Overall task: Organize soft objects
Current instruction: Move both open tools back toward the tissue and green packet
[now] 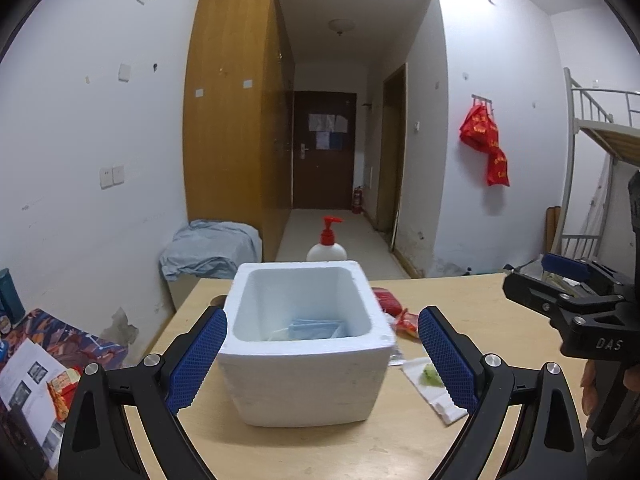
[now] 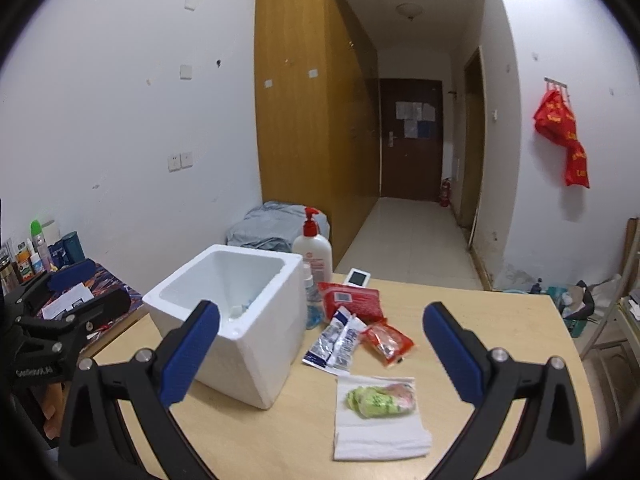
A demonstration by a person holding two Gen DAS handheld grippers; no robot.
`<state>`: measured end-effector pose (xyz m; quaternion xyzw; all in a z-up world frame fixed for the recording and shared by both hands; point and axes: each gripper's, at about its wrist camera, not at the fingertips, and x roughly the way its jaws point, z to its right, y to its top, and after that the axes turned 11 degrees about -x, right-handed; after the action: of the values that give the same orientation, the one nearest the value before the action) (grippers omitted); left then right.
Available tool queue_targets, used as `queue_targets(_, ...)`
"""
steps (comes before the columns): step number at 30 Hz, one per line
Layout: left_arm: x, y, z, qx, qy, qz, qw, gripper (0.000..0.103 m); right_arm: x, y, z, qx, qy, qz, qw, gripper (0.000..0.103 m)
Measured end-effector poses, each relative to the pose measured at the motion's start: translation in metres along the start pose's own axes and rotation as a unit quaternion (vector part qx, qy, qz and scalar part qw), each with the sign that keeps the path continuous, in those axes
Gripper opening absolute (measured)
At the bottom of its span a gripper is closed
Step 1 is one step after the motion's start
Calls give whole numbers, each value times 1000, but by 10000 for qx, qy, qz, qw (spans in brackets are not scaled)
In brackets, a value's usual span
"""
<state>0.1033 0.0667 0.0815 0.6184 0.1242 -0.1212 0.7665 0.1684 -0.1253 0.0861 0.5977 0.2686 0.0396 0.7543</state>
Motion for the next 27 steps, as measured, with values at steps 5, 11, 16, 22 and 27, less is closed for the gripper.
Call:
queue_targets(5,-14,-3,14,69,-184,54,9998,97,-25,-12,6,78,-134,113,9998,103)
queue_targets(11,-24,-7,28,124,-367,89,9992,97,-47,-21,12,214,-300,211,9991,103)
queue_targets(16,-28,-15,40,222,-441,97,9987,97,-60,-30,12,196,-504,215,9983,103)
queue_targets(22,-29,-22,45,198,-547,99,9983,97,-66,-39,14,216,-569,228,9979,103)
queue_targets(27,-28,-29,47,144,-672,162,9975,97,-73,-48,15,281,-561,344,9974,103)
